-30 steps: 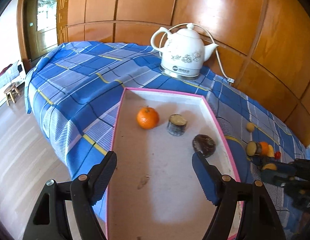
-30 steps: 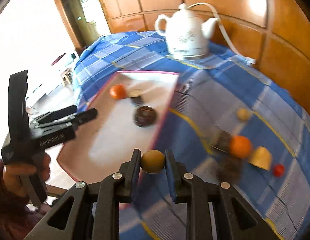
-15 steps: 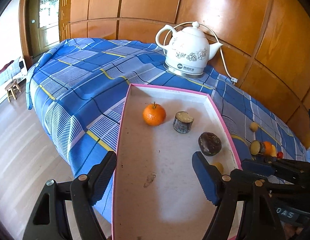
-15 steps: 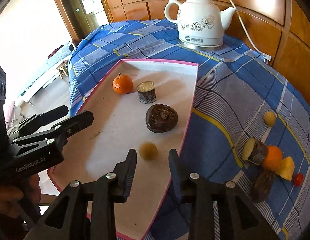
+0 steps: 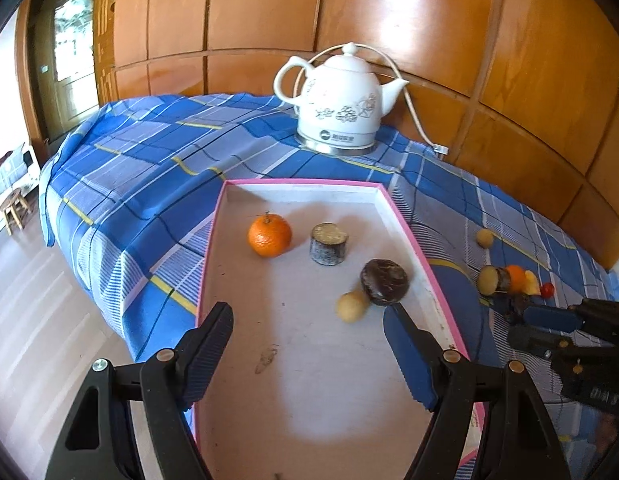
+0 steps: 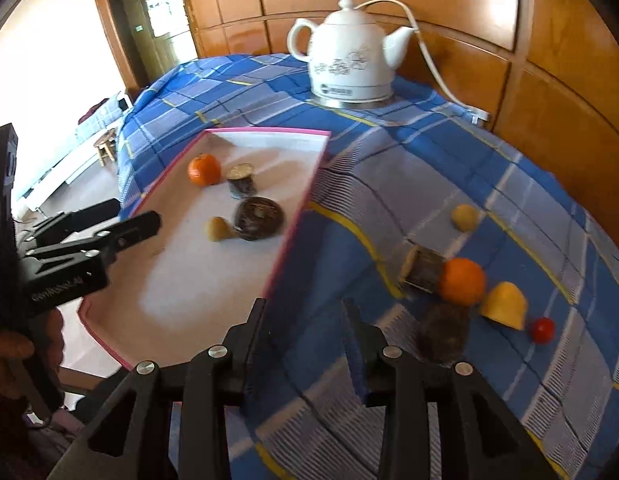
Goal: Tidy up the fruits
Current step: 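Withdraw the right gripper from the tray toward the remaining foods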
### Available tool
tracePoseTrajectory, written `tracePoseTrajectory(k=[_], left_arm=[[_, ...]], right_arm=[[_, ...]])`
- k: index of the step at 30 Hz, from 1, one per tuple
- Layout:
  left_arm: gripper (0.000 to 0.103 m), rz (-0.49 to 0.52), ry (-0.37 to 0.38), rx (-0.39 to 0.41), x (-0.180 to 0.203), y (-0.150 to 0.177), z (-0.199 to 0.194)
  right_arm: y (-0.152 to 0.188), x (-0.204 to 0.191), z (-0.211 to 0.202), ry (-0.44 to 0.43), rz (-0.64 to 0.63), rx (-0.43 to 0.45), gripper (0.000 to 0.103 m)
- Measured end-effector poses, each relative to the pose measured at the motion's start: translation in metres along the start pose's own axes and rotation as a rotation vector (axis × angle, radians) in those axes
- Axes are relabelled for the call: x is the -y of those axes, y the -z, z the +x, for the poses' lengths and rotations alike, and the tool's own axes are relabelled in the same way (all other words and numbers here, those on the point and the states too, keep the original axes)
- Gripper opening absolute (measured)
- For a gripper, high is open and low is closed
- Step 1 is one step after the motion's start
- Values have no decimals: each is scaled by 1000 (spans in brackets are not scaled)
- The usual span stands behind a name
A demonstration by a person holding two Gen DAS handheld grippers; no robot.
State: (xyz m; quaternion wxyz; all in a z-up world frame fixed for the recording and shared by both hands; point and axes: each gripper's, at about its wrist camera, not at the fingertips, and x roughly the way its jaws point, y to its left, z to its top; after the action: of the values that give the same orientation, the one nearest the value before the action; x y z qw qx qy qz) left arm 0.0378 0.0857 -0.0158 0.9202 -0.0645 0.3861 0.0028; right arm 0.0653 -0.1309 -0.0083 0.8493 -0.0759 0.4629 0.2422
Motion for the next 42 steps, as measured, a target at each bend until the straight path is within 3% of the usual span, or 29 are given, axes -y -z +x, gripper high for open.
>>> tracePoseTrajectory(k=[18,27,31,35,42], left_arm=[[78,101,41,-16,33,5,-3],[78,164,64,-28,54,7,-2],[78,206,101,-36,69,5,-3],[70,241,146,-50,86,0,0],[52,259,257,-120,122,-15,17]], right_arm=[[27,101,-53,217,78,14,36],[50,168,-63,335,203,7,36],[67,203,-58,366,343,-6,36],[75,224,-52,396,450,-76,36],[88,237,-40,352,540,-169,36]])
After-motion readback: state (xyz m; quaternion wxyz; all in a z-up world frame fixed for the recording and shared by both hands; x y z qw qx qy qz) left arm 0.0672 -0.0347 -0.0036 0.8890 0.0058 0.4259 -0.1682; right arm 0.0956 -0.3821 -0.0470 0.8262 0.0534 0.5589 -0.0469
